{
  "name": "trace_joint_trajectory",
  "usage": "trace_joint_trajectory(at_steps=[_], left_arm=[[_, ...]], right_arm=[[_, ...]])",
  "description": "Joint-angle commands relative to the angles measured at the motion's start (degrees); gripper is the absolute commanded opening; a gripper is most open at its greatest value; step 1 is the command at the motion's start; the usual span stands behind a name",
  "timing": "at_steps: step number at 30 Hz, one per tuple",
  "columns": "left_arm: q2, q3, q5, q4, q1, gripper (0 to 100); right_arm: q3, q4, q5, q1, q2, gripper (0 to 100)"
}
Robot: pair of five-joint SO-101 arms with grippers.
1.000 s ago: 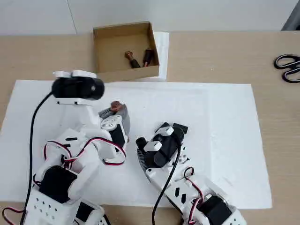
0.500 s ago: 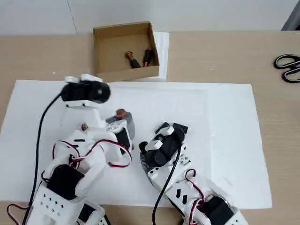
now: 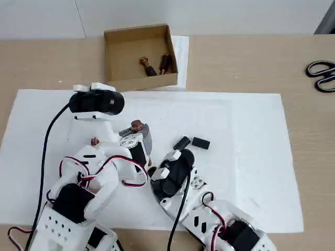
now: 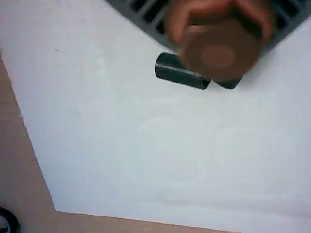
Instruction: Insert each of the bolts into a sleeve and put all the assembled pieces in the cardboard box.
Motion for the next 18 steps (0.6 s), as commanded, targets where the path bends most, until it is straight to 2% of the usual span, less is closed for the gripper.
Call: trace_joint_trajectory(at_steps=[1, 7, 18], left_arm=[[-0.35, 0.22, 0.44, -2.29, -0.09, 1], [-0.53, 2.15, 0.35, -3.96, -2.64, 1], [-0.35, 2.42, 0.44, -3.87, -2.37, 1]], right_arm=[[-2.81, -3.82, 0.79, -0.48, -0.31, 0.2], [-2.90, -5.67, 0.88, -0.40, -0.31, 0.2], [-2.90, -5.76, 0.88, 1.71, -0.31, 0.2]])
